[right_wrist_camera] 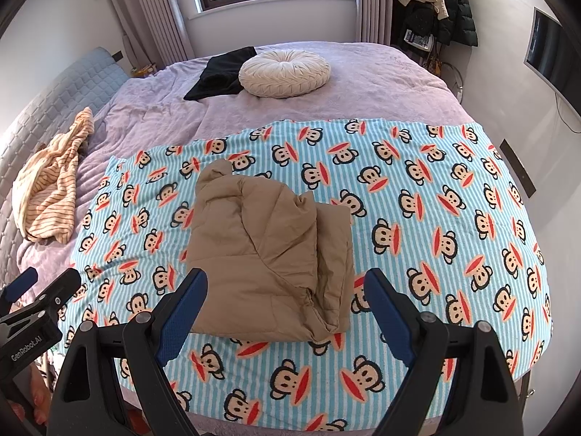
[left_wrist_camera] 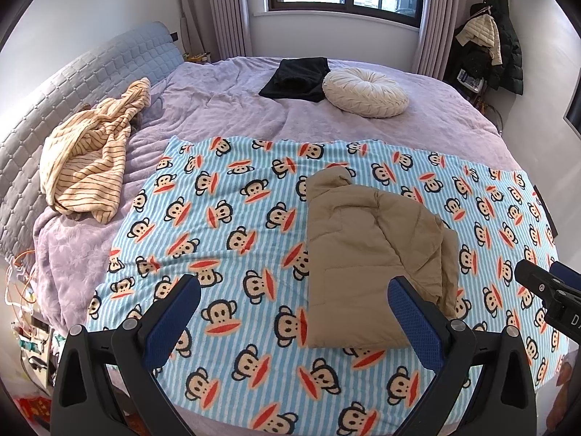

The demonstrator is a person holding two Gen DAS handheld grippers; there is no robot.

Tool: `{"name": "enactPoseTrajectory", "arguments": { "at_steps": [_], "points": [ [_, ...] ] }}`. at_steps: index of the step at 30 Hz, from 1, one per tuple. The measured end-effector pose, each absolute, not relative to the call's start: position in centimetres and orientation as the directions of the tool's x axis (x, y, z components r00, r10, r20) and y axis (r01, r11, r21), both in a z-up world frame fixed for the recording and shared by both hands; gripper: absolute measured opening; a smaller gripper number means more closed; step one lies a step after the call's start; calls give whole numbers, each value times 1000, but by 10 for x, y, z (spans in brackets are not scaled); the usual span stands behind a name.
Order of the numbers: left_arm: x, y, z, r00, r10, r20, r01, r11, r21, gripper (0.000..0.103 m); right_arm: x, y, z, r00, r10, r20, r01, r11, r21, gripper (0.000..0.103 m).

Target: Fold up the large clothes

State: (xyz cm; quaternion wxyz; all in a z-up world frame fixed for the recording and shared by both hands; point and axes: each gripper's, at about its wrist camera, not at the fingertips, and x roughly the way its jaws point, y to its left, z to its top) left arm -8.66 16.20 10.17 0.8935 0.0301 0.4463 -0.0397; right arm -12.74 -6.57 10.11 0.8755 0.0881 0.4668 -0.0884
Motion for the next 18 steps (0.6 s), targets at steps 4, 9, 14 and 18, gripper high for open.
{"name": "enactPoseTrajectory", "arguments": {
  "at_steps": [4, 9, 14, 18],
  "points": [
    [-86, 162, 101, 598, -46, -800, 99, 995, 16, 103, -127, -66, 101, 549, -72, -833, 236, 969, 72, 90],
    [-83, 161, 101, 599, -46, -799, 101, 995, 18, 103, -127, -66, 101, 548, -72, -833, 236, 969, 71, 90],
    [-82, 161, 101, 600, -46, -798, 101, 995, 19, 103, -126, -66, 101, 549, -72, -833, 236, 969, 72, 90],
    [-80, 161, 102, 601, -47, -798, 102, 995, 19, 103, -126, -65, 101, 548, -72, -834, 236, 969, 72, 90]
  ]
}}
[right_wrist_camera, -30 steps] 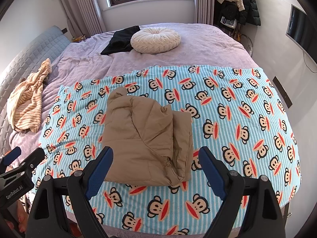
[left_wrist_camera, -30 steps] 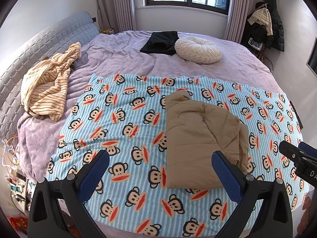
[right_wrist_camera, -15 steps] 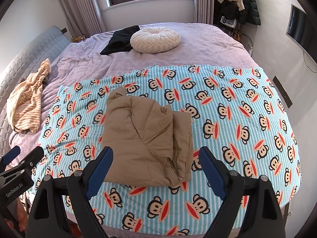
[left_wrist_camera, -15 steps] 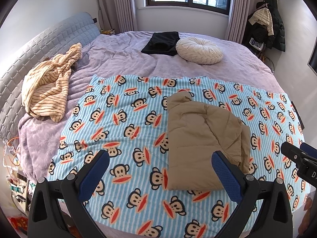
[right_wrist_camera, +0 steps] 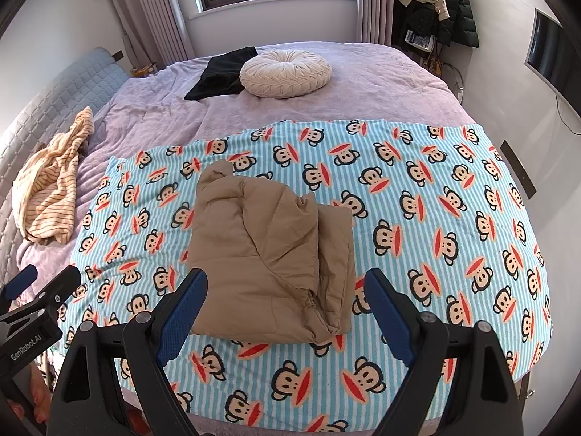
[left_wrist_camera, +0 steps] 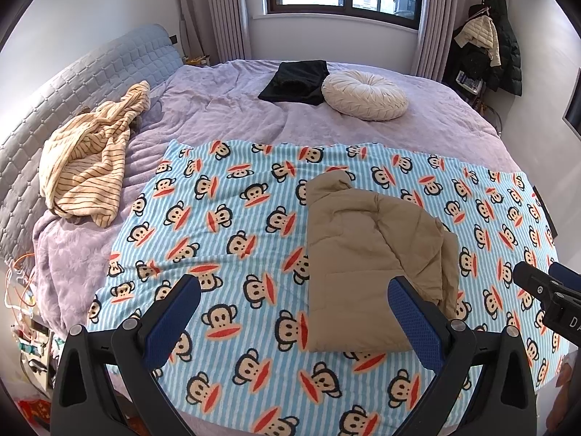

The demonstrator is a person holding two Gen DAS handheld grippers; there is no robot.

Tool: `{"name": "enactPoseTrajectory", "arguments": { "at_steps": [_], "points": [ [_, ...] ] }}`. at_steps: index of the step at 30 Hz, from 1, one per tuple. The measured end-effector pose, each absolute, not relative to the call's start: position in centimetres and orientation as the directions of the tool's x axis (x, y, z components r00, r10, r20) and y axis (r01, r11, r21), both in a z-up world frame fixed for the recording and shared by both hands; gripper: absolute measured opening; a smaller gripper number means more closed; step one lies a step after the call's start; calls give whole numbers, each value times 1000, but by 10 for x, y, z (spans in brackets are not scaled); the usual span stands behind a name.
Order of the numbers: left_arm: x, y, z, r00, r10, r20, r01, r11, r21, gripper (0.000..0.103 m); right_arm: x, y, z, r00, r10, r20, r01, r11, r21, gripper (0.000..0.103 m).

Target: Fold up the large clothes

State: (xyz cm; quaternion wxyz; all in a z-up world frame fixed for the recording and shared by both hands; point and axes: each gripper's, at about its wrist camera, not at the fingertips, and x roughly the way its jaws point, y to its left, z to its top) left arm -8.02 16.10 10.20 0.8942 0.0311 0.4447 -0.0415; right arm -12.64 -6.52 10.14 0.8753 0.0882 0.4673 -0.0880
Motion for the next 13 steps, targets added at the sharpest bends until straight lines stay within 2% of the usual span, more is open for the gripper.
{"name": "enactPoseTrajectory", "arguments": {
  "at_steps": [13],
  "points": [
    [-80, 159, 105, 617, -58, -784, 111, 994, 15, 103, -128, -62, 101, 543, -72, -837, 239, 968, 72, 90]
  ]
}}
